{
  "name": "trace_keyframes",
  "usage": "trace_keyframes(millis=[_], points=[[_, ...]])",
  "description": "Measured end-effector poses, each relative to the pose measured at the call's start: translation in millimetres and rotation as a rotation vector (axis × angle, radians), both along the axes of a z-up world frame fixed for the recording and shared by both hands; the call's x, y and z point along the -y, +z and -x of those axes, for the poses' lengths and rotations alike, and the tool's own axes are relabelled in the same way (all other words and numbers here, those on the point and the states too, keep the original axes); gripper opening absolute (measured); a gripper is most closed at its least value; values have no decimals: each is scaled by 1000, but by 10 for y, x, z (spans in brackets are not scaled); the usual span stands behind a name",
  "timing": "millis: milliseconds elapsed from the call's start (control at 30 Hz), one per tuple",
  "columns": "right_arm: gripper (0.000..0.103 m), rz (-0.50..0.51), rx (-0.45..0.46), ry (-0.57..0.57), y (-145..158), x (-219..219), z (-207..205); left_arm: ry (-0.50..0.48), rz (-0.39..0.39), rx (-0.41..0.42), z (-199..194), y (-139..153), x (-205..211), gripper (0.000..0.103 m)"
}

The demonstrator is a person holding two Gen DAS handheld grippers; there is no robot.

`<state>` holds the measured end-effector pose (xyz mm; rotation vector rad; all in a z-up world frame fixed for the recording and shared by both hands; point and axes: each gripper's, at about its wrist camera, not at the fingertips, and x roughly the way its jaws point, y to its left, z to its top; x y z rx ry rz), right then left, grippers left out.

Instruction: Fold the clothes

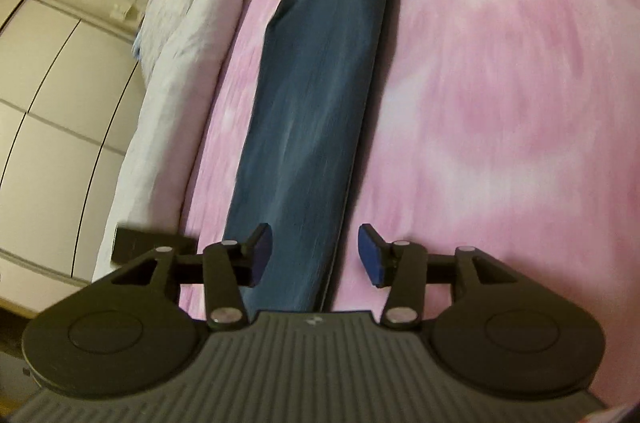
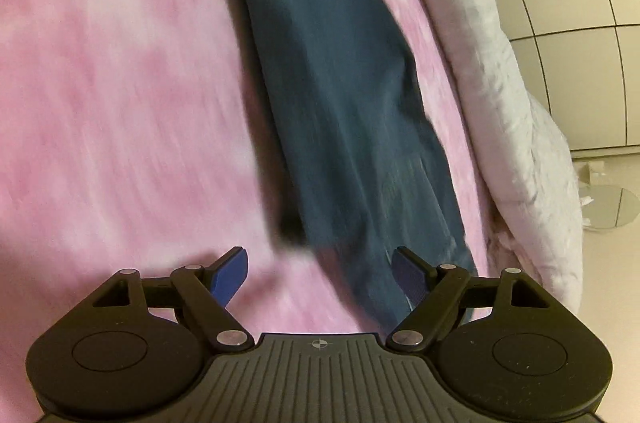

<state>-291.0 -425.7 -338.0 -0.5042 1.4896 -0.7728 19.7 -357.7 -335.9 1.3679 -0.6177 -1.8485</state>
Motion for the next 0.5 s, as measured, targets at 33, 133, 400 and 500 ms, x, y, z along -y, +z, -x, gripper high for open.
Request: trace_keyframes(millis=[33,133,400,500], points=[[80,1,1,14,-40,62,123,-6,1,-4,172,-6,32,44],[79,-4,51,46,-137,280,413,-12,8,-8,704,27,126,44],[77,-190,522,-67,133,490,354,28,-35,-15,1764,198,272,45],[55,-202,705,-368,152,728,317,47,-47,-7,1950,234,270,45]])
